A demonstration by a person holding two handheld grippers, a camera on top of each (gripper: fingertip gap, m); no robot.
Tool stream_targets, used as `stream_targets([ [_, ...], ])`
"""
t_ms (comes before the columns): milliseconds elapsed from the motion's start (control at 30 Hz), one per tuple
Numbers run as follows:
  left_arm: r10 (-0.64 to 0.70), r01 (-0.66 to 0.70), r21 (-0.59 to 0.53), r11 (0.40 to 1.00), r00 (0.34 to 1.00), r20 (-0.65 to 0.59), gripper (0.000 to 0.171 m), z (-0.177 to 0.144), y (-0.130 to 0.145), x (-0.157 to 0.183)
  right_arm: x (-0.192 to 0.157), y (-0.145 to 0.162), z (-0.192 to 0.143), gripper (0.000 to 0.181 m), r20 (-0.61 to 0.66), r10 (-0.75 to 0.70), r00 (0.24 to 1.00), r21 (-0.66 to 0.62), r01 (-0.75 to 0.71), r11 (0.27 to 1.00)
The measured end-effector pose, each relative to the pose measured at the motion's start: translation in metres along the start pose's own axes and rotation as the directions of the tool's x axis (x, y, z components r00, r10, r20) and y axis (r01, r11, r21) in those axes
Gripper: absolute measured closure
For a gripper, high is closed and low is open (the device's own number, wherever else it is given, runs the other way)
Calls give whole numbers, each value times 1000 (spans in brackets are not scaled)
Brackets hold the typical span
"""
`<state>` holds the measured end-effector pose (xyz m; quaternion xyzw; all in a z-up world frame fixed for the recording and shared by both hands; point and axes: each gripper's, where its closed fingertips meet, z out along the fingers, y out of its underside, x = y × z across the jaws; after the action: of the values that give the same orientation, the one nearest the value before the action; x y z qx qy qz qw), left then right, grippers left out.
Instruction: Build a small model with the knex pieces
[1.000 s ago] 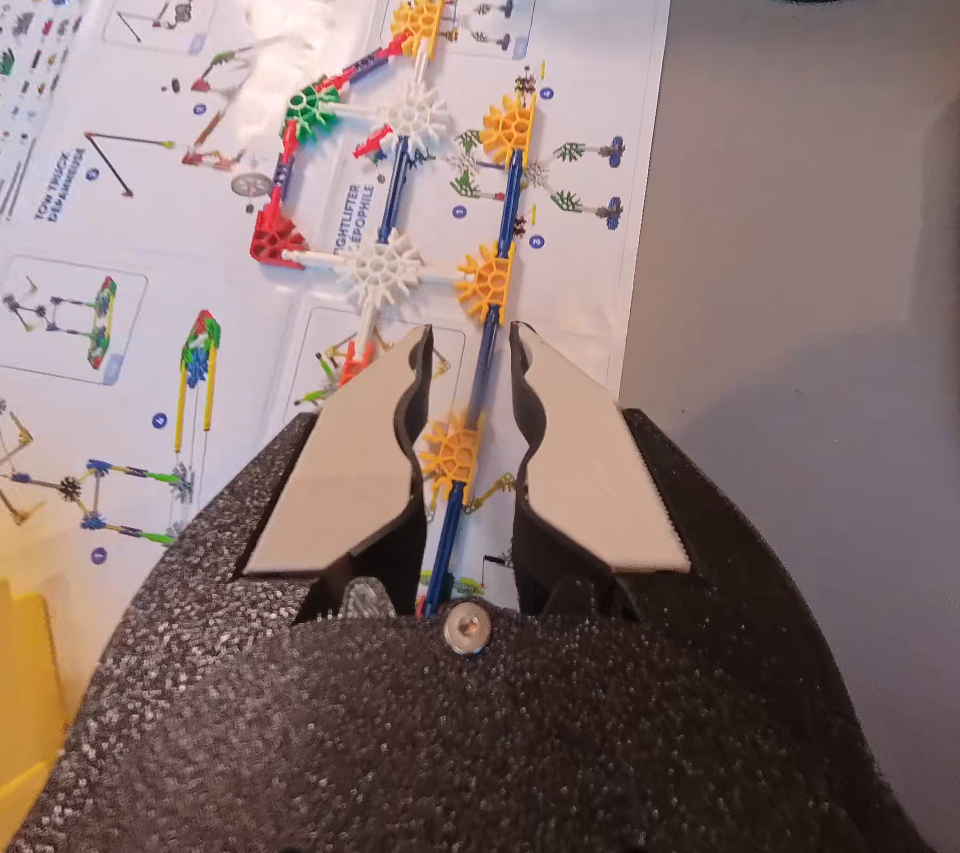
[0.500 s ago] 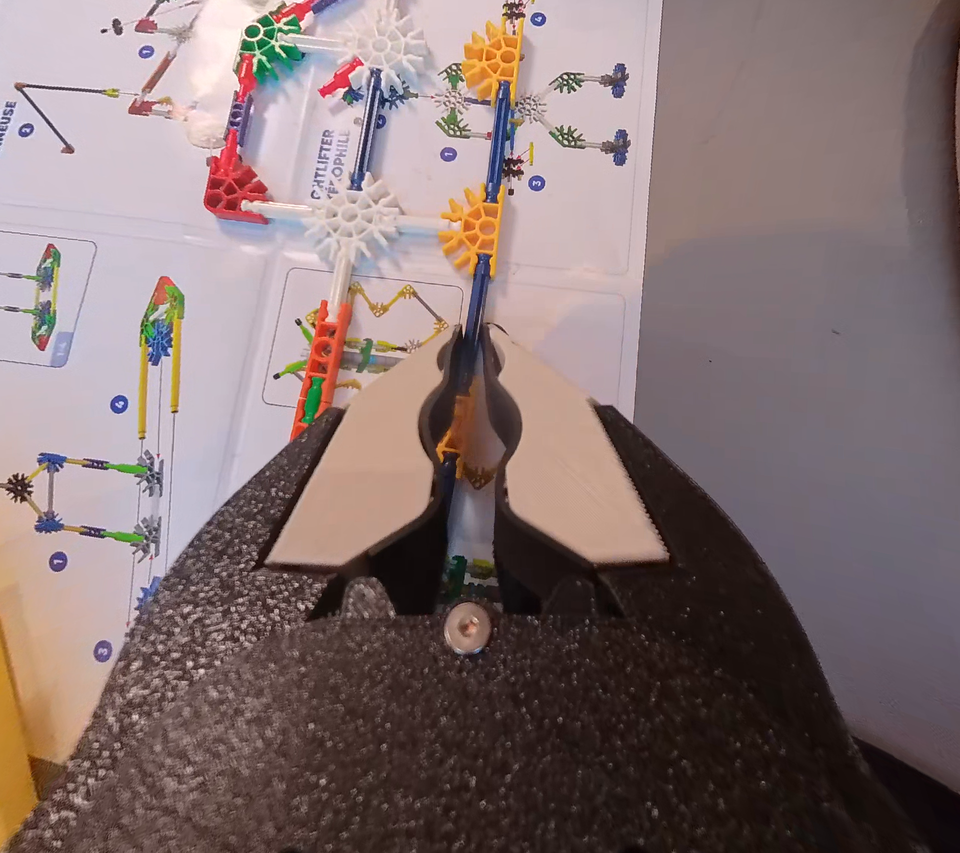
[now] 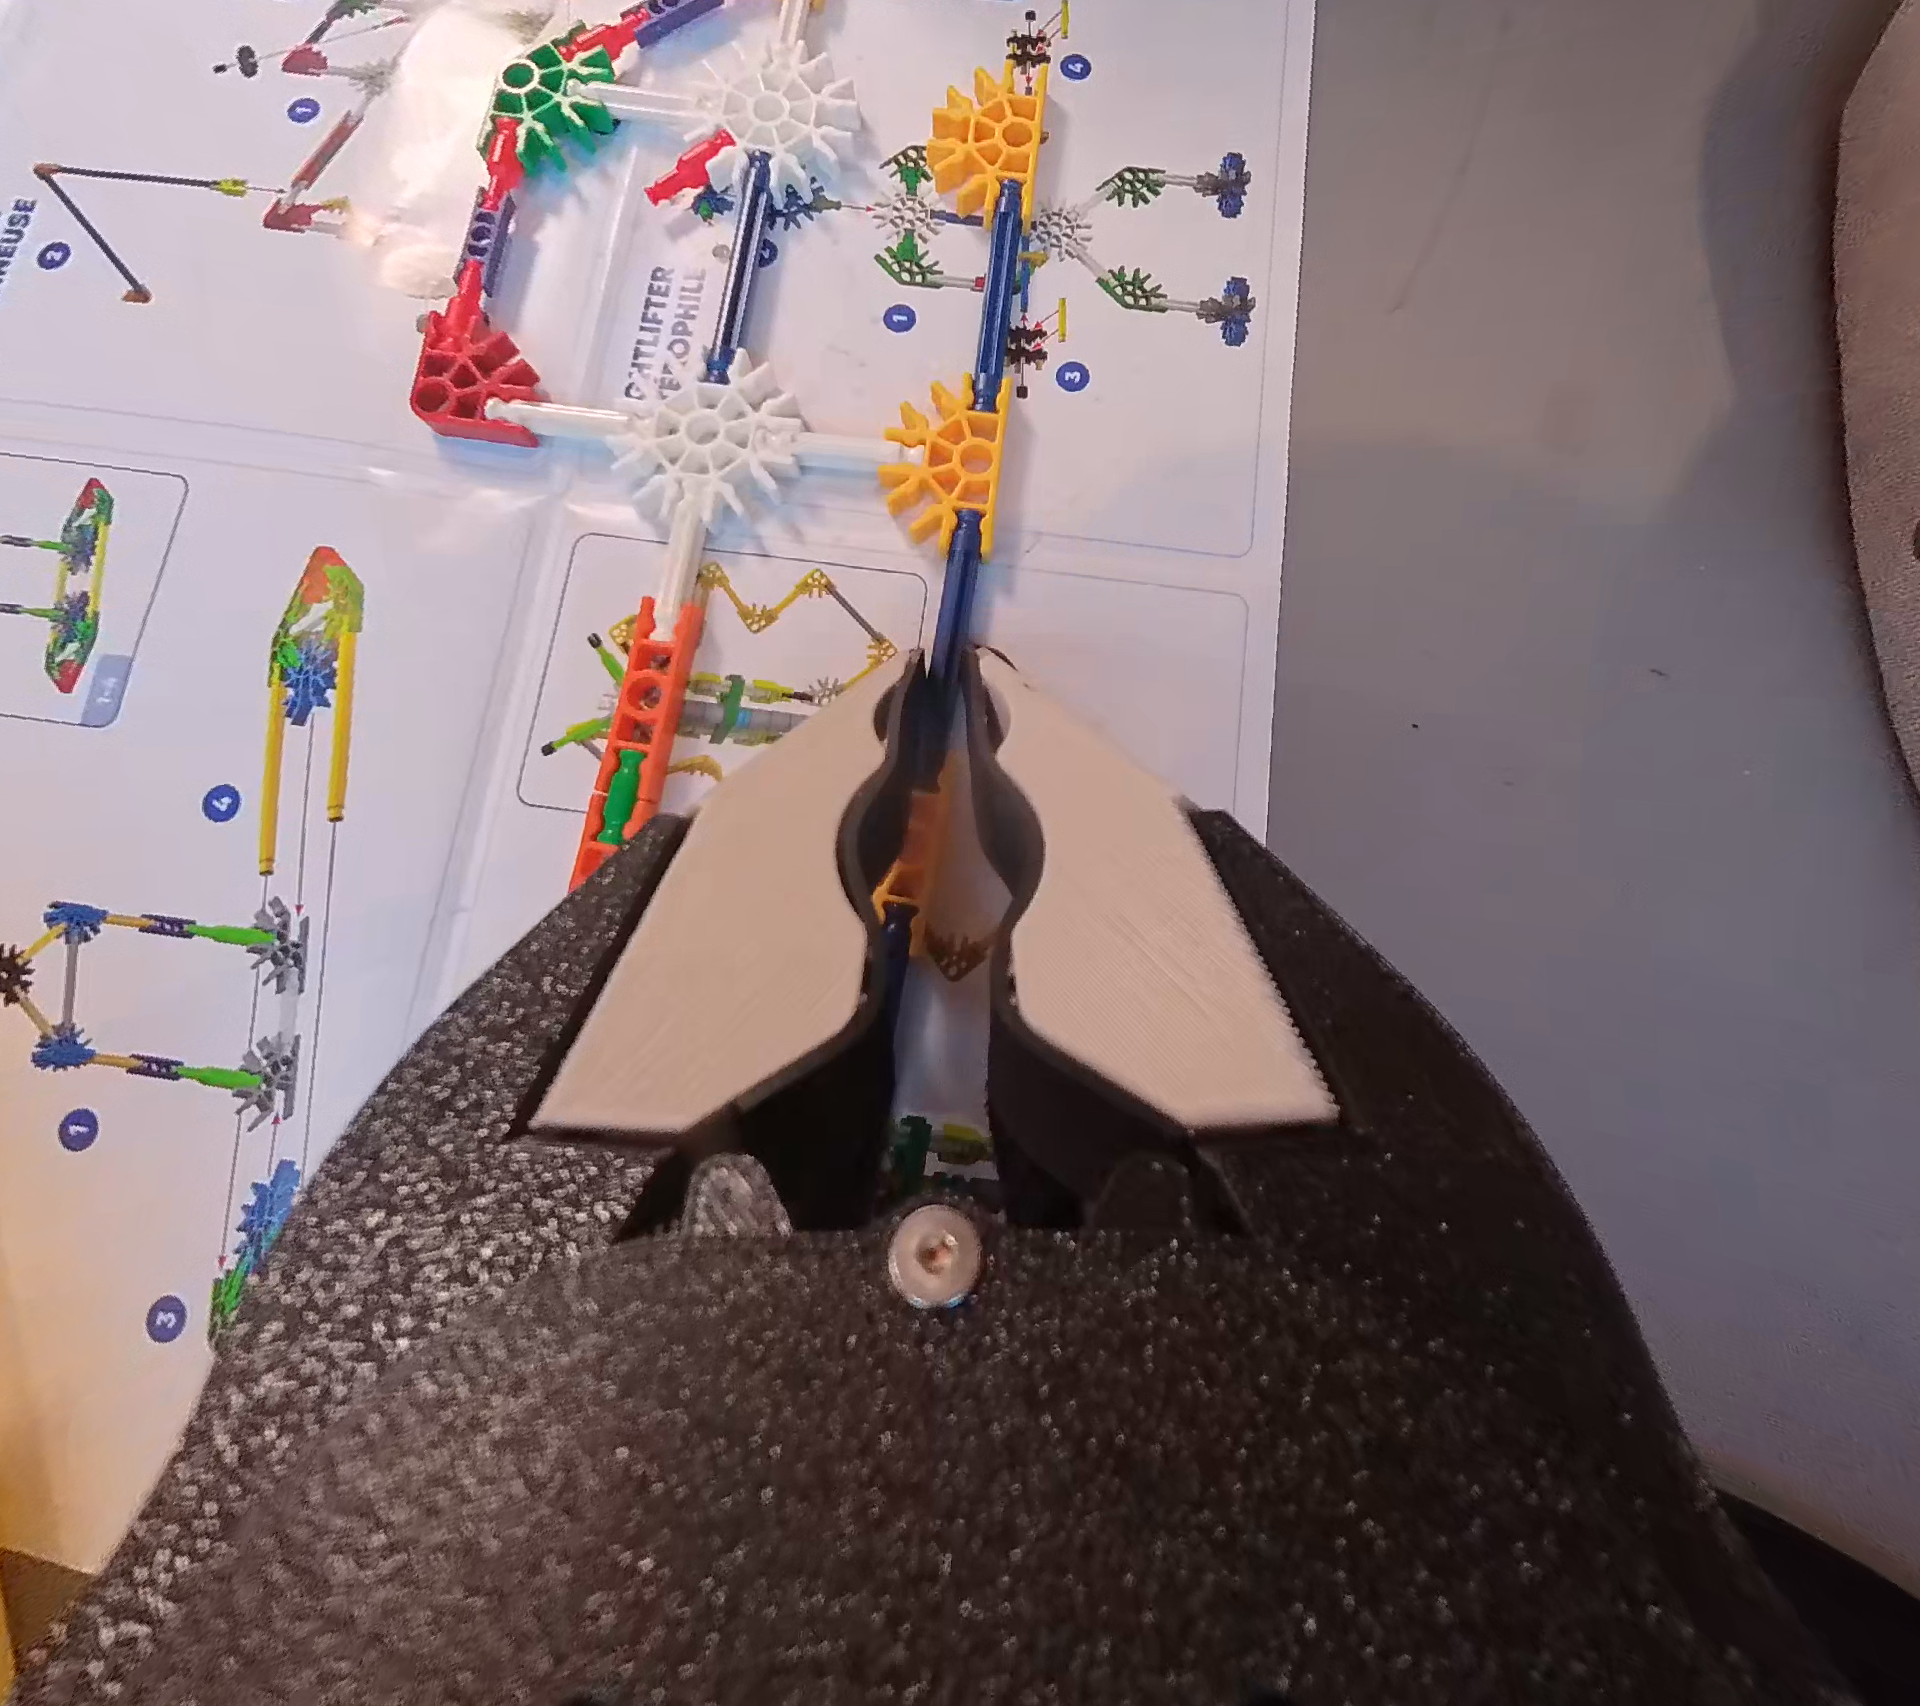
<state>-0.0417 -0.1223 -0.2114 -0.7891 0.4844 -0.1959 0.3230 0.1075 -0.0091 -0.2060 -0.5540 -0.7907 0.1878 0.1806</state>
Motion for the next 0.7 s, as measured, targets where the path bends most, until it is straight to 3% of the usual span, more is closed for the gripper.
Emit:
stream_targets([
  [333, -12, 13, 25, 1000, 1000, -18, 159, -4, -1, 1, 1, -6, -7, 180, 20, 21, 1000, 28, -22, 999],
  [700, -9, 9, 11, 1000, 1000, -16, 165, -2, 2, 1, 1, -3, -1, 181, 38, 12, 999, -27, -11, 1000],
])
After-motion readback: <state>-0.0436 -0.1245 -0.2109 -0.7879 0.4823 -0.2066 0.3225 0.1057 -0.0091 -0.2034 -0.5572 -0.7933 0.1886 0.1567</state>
